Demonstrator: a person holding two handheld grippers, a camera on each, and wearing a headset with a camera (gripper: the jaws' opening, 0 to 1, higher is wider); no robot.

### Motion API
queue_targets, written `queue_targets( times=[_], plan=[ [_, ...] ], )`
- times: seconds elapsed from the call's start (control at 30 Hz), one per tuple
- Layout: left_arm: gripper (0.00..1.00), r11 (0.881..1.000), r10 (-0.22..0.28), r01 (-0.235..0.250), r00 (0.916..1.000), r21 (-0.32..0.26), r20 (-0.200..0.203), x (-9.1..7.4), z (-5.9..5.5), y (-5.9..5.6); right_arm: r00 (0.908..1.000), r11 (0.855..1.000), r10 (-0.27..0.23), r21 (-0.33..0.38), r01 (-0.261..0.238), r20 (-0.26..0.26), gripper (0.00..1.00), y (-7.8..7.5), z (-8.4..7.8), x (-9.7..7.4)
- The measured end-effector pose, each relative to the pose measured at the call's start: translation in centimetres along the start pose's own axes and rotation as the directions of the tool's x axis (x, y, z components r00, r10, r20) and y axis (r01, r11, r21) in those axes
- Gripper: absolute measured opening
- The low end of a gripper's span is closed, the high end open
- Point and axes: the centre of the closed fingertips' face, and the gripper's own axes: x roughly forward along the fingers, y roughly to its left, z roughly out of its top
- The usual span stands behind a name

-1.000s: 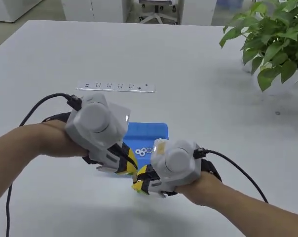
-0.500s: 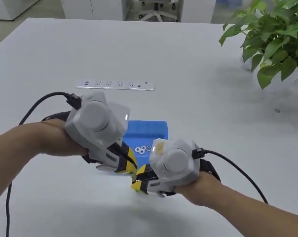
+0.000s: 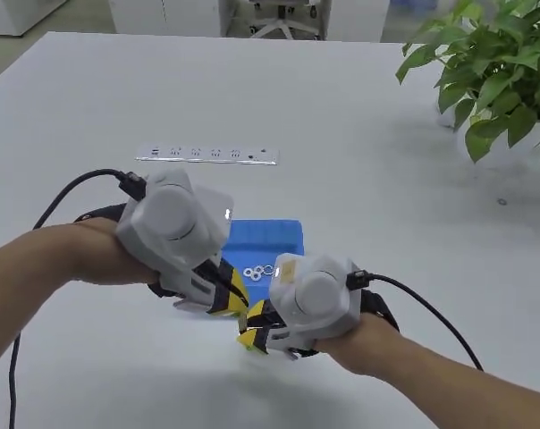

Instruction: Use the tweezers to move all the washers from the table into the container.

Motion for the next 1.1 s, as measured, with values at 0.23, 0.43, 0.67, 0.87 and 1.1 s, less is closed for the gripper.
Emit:
queue_targets(
  times=[0.23, 0.43, 0.67, 0.87, 1.1],
  plan=[
    [0.06, 1.000, -0.002, 0.002, 1.0000, 0.002, 0.002, 0.08, 0.07, 0.05, 1.0000, 1.000, 0.000, 0.011, 0.000, -0.002, 0.10, -0.05, -0.15, 0.04],
    [0.06, 1.000, -0.001, 0.001, 1.0000, 0.000, -0.003, 0.00, -0.05, 0.05, 1.0000, 1.000, 0.003, 0.016, -0.003, -0.006, 0.10, -0.06, -0.12, 0.09],
    [0.06, 1.000, -0.001, 0.001, 1.0000, 0.001, -0.007, -0.07, -0.11, 0.02, 0.9999, 1.000, 0.004, 0.010, -0.004, -0.010, 0.10, 0.04, -0.08, 0.06],
    [0.06, 1.000, -0.003, 0.003, 1.0000, 0.003, -0.007, -0.26, 0.01, -0.20, 0.9999, 1.000, 0.003, 0.002, -0.003, -0.010, 0.10, 0.24, -0.02, -0.12],
    [0.06, 1.000, 0.001, -0.001, 1.0000, 0.007, -0.009, -0.81, 0.23, -0.35, 1.0000, 1.000, -0.002, -0.009, 0.002, -0.007, 0.10, 0.38, 0.45, -0.54]
  ],
)
